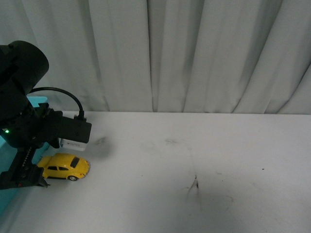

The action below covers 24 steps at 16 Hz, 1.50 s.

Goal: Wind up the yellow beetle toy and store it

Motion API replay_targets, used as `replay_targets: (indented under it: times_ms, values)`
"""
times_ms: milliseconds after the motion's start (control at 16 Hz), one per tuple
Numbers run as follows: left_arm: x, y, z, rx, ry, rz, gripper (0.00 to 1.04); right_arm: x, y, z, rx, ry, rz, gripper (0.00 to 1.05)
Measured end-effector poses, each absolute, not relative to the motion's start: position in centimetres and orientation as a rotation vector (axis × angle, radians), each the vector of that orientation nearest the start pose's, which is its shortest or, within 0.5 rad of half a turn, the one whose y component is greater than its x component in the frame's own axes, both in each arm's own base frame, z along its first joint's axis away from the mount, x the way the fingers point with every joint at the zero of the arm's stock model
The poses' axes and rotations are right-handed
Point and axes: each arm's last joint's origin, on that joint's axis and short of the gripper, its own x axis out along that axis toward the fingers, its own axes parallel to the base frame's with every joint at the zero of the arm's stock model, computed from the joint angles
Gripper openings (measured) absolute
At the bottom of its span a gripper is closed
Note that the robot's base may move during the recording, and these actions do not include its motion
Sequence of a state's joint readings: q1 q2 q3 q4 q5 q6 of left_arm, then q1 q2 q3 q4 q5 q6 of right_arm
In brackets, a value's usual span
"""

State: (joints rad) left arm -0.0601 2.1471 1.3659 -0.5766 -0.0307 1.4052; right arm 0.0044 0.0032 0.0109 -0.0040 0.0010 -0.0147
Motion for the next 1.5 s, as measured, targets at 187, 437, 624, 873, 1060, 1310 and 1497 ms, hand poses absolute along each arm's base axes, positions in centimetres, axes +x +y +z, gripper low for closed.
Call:
replay_targets:
  times_ms: [187, 437, 624, 873, 1060, 1310, 1497]
  values:
    - [40.2, -2.3, 8.9, 1.253, 1.107, -0.987, 0.98, 9.7, 0.0, 16.7, -0.015, -0.004, 0.004, 0.98]
    - [40.8, -3.7, 8.5, 1.249, 1.056, -1.021, 0.76, 9.7, 0.0, 16.7, -0.014, -0.004, 0.004, 0.98]
    - [40.9, -4.1, 8.6, 1.249, 1.058, -1.029, 0.47, 9.7, 0.0, 16.7, -0.014, -0.004, 0.004, 0.98]
    - [41.0, -4.0, 8.9, 1.229, 1.074, -1.018, 0.41, 9.7, 0.0, 16.7, -0.015, -0.004, 0.004, 0.98]
    - [40.3, -4.1, 10.0, 1.146, 1.087, -1.059, 0.41, 9.7, 0.0, 16.7, -0.014, -0.004, 0.004, 0.98]
    - [39.8, -3.6, 14.4, 1.063, 1.019, -1.036, 0.41, 9.7, 0.0, 16.7, -0.015, -0.004, 0.004, 0.98]
    - [40.5, -0.8, 21.3, 0.955, 0.888, -0.880, 0.41, 9.7, 0.0, 16.7, -0.014, -0.004, 0.004, 0.98]
